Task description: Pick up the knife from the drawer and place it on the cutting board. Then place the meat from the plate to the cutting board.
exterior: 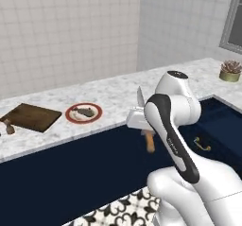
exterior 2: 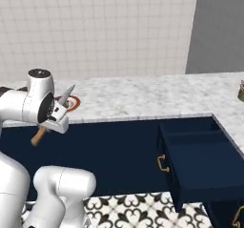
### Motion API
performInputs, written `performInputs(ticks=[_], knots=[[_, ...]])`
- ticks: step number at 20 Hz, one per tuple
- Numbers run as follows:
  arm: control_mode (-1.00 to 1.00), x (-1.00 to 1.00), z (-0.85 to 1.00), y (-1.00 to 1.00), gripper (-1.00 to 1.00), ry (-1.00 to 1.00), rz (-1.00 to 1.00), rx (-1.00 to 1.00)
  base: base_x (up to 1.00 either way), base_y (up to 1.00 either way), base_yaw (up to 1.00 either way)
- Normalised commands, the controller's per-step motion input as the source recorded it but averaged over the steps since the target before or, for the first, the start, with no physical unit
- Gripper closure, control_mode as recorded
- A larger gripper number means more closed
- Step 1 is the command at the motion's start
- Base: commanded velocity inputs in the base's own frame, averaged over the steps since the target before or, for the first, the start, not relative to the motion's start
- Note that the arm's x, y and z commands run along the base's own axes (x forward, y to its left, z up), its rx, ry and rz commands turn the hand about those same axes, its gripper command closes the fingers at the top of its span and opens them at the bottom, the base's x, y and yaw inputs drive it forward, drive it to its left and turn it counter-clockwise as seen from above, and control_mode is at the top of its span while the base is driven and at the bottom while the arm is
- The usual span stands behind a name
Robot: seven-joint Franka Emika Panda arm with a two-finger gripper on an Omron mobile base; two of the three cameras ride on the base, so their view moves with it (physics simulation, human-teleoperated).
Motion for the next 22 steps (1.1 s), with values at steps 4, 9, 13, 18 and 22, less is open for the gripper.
performInputs(ticks=[4, 9, 13, 18, 22], knots=[[1.00, 0.00, 0.00, 0.00, 1.00, 0.00, 0.00, 0.00, 0.10, 1.00, 0.30], [1.00, 0.00, 0.00, 0.00, 1.00, 0.00, 0.00, 0.00, 0.30, 0.98, 0.12], [1.00, 0.00, 0.00, 0.00, 1.00, 0.00, 0.00, 0.00, 0.32, 0.51, 0.15], [1.00, 0.00, 0.00, 0.00, 1.00, 0.00, 0.00, 0.00, 0.04, -0.06, 0.18], [1.00, 0.00, 0.00, 0.00, 1.00, 0.00, 0.00, 0.00, 0.00, -0.17, 0.32]])
